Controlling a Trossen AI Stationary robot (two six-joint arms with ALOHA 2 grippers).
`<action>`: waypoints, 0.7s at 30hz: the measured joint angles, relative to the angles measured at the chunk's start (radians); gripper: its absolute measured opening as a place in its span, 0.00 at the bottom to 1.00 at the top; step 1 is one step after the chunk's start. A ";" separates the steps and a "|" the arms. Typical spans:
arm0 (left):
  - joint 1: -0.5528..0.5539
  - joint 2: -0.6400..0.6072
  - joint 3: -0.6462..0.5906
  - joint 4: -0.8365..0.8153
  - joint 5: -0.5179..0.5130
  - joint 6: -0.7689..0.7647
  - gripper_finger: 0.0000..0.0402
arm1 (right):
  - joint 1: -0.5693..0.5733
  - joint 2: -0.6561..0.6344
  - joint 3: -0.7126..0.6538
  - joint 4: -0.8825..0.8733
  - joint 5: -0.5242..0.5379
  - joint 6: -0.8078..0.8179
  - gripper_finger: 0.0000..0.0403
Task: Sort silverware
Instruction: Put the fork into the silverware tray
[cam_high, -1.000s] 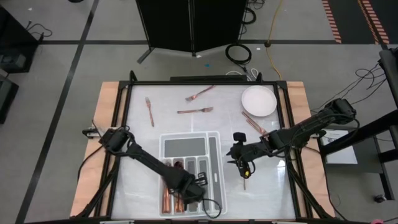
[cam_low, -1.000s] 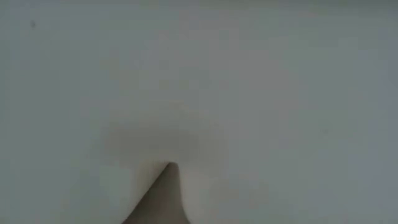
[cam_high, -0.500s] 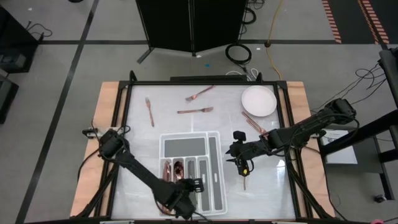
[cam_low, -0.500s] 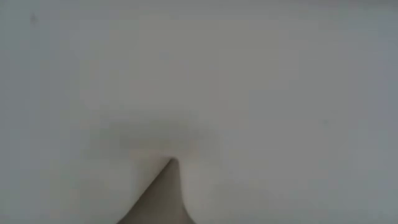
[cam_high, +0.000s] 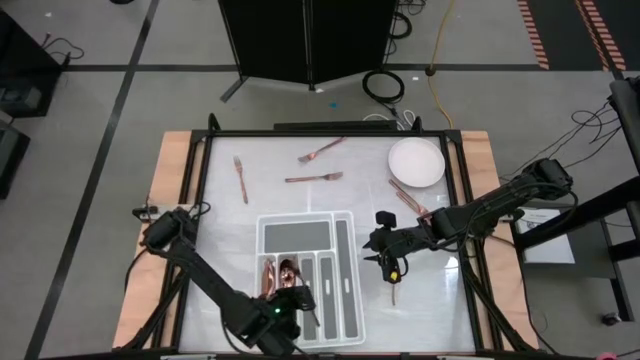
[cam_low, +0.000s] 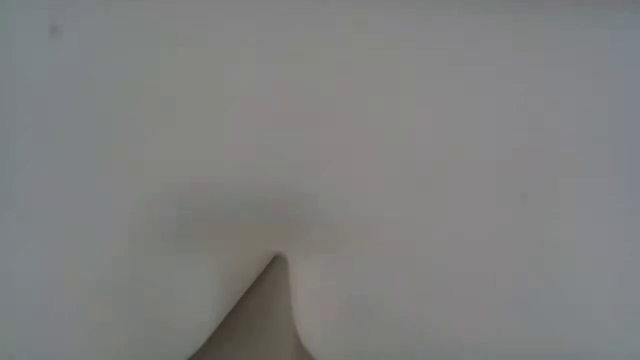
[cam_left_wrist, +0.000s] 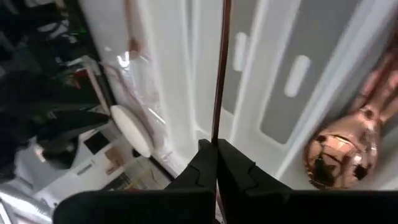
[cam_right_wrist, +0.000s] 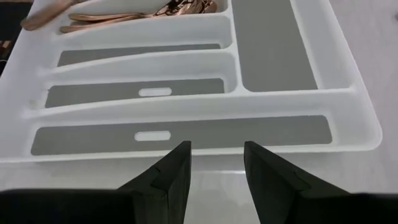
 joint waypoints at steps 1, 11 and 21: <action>-0.001 -0.001 0.001 0.004 -0.004 0.000 0.00 | 0.000 0.000 0.000 0.000 0.000 0.000 0.35; 0.049 -0.086 -0.151 -0.011 -0.063 0.085 0.00 | 0.000 0.000 0.000 0.021 0.000 -0.006 0.35; 0.126 -0.341 -0.209 -0.156 -0.108 -0.166 0.00 | -0.029 0.000 0.000 0.045 0.008 -0.009 0.35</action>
